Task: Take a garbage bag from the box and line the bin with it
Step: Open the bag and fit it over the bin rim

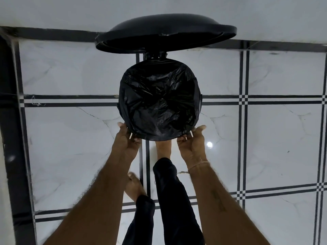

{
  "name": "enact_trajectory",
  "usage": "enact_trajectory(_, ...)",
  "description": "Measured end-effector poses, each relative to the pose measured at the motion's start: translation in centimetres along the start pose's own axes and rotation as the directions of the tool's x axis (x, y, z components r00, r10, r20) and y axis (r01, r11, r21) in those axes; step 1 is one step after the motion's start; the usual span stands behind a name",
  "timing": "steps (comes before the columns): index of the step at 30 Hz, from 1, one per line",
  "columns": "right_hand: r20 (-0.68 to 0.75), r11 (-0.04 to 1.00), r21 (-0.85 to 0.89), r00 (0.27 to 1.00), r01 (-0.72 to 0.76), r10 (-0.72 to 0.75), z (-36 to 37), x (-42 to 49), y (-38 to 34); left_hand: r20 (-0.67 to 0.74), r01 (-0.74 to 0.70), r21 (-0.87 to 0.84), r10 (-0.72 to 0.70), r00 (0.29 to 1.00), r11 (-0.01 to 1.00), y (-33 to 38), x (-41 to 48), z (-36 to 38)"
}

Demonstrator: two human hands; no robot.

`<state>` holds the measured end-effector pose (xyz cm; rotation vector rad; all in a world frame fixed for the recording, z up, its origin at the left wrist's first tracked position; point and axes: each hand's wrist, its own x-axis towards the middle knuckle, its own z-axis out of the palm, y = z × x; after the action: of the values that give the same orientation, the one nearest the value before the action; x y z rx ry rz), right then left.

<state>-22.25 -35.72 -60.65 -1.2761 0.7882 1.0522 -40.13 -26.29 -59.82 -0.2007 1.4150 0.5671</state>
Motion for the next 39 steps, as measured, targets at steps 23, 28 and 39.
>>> enact_trajectory(23, -0.016, 0.973, -0.226, 0.999, 0.044, -0.048, 2.2, 1.8, -4.8, 0.024, -0.011, 0.115, 0.008, 1.000, 0.993, 3.3, 1.4, 0.0)
enact_trajectory(28, -0.134, 0.925, -0.378, 0.986, 0.044, -0.102, 3.3, 3.2, -5.9, -0.043, -0.030, 0.162, 0.037, 0.998, 0.986, 4.0, 2.2, 0.2)
enact_trajectory(39, 0.048, 0.826, -0.431, 0.923, 0.363, -0.381, 8.9, 2.8, -8.5, -0.022, -0.226, 0.325, 0.246, 0.969, 0.918, 7.6, 2.0, 5.0)
